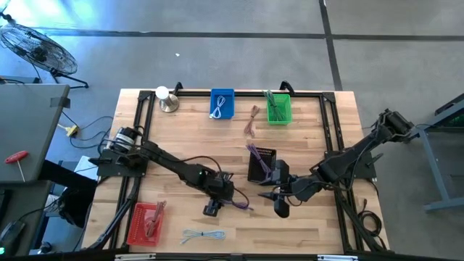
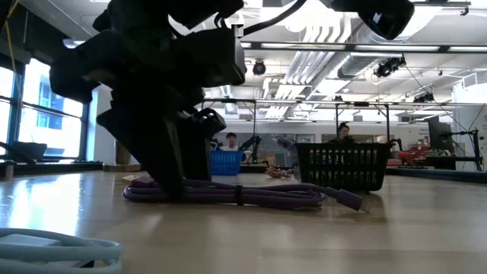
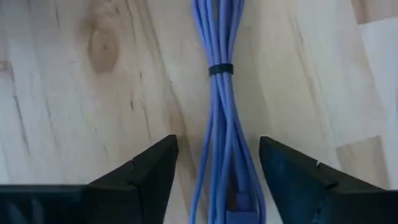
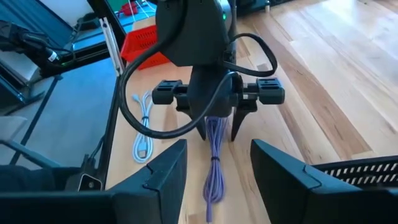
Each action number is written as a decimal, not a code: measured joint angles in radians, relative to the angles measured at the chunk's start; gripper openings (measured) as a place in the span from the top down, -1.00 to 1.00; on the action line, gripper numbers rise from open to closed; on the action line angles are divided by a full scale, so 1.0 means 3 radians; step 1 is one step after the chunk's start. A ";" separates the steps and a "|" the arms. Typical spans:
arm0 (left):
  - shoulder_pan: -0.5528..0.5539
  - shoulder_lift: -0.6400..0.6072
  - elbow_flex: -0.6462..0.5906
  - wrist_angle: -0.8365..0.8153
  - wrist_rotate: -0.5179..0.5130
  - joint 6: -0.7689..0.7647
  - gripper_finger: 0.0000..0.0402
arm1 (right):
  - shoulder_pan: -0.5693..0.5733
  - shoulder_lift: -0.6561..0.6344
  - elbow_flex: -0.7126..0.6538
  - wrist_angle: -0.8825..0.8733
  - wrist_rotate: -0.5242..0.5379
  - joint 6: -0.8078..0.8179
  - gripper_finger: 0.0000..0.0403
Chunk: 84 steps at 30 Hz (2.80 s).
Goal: Pick & Place USB Port
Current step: Put the purple charger cable into the black bin
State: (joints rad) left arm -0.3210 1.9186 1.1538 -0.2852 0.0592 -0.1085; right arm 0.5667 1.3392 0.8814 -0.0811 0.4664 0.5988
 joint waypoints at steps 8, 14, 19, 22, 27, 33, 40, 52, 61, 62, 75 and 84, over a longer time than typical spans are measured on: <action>-0.0001 0.0006 0.0000 0.0004 -0.0220 0.0411 0.80 | -0.0003 0.0000 0.0000 0.0000 0.0011 -0.0052 0.16; -0.0024 0.0004 -0.0001 -0.0007 -0.0233 0.0492 0.90 | -0.0003 0.0000 0.0000 0.0001 0.0010 -0.0047 0.16; -0.0086 -0.0074 -0.0002 -0.0054 -0.0427 0.0444 0.95 | -0.0003 0.0000 0.0000 0.0016 0.0010 -0.0043 0.16; -0.0160 -0.0148 0.0167 -0.0442 -0.0688 0.0438 0.97 | -0.0003 0.0001 0.0000 0.0025 0.0010 -0.0076 0.16; -0.0347 -0.0287 0.0736 -0.1251 -0.1524 0.0440 0.97 | -0.0003 0.0001 0.0000 0.0089 0.0020 -0.0256 0.16; -0.0596 -0.0322 0.1421 -0.1792 -0.3350 0.0690 0.97 | -0.0013 0.0000 0.0000 0.0064 0.0230 -0.0351 0.16; -0.0768 -0.0322 0.1676 -0.1724 -0.4363 0.0524 0.97 | -0.0014 0.0000 0.0000 0.0427 0.0584 -0.0351 0.16; -0.0764 -0.0322 0.1675 -0.1017 -0.3983 0.0396 0.97 | -0.0013 -0.0001 0.0000 0.1283 0.0561 -0.1358 0.16; -0.0763 -0.0324 0.1673 -0.0446 -0.3437 0.0601 0.97 | -0.0009 -0.0001 0.0000 0.1273 0.0570 -0.1417 0.16; -0.0763 -0.0324 0.1673 -0.0412 -0.3366 0.0601 0.97 | -0.0009 -0.0001 0.0000 0.1276 0.0565 -0.1417 0.16; -0.0763 -0.0324 0.1673 -0.0220 -0.2979 0.0611 0.97 | -0.0013 -0.0001 0.0000 0.1307 0.0355 -0.1501 0.22; -0.0763 -0.0299 0.1673 -0.0247 -0.2894 0.0631 0.95 | -0.0012 0.0003 0.0000 0.1317 0.0269 -0.1665 0.89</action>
State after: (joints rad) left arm -0.5498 1.8290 1.6558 -0.3593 -0.8089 0.0810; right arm 0.5632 1.3399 0.8814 0.3141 0.5471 0.0992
